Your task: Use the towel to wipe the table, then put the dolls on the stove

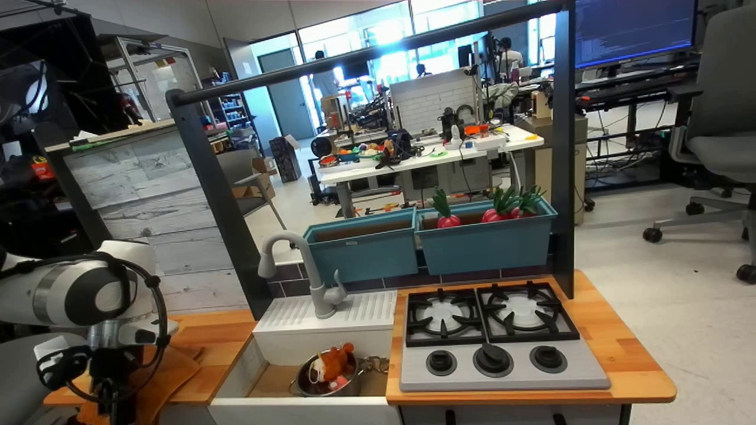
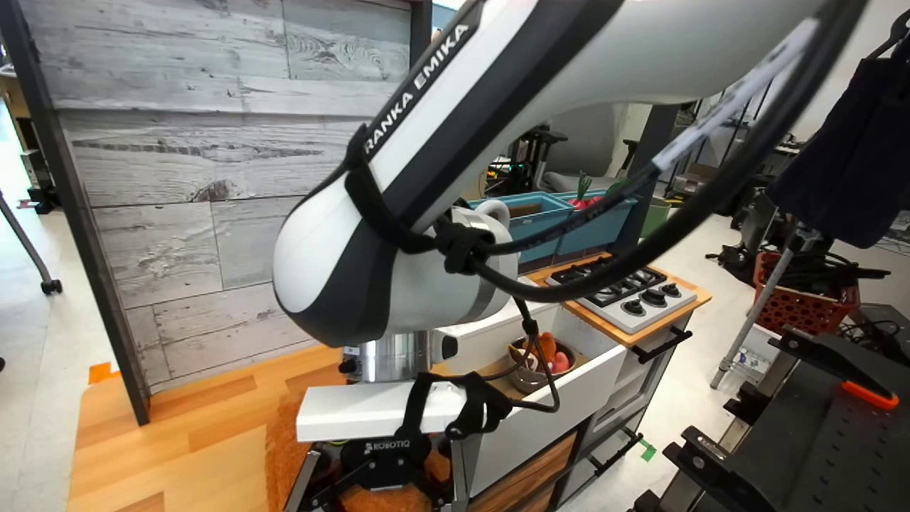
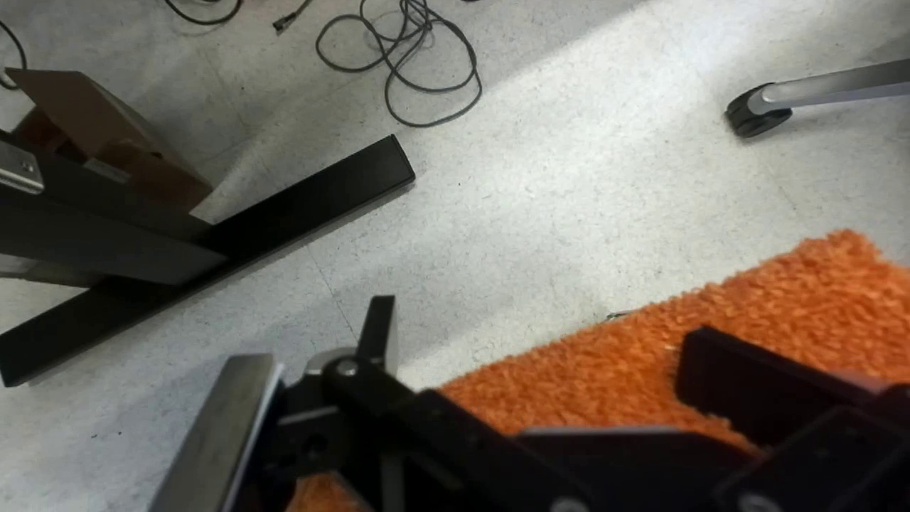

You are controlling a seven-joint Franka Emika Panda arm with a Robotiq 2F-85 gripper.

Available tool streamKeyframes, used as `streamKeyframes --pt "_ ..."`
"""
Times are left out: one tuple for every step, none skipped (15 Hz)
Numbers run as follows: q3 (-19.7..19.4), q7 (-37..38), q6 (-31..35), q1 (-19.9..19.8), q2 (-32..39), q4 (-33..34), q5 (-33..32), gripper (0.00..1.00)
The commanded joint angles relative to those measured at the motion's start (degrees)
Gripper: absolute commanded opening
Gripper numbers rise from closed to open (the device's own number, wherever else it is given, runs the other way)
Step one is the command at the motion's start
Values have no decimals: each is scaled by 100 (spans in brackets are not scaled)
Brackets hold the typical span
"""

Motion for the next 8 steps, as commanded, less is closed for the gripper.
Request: streamKeyframes --pt "-51 -106 961 -110 -703 -740 87 100" --pt "-39 -126 1085 -128 -867 -893 120 100" --pt "-55 -118 1238 -137 -1054 -1039 115 100" --pt "-82 -107 1537 -137 -1211 -1150 113 100" --pt "-123 -95 1817 -150 -1371 -1236 109 100" --pt "-163 -80 2139 -147 -1510 -1328 102 100" --pt "-190 -86 2468 -160 -1640 -1417 105 100" --pt "-217 -86 2842 -158 -1762 -1534 110 100"
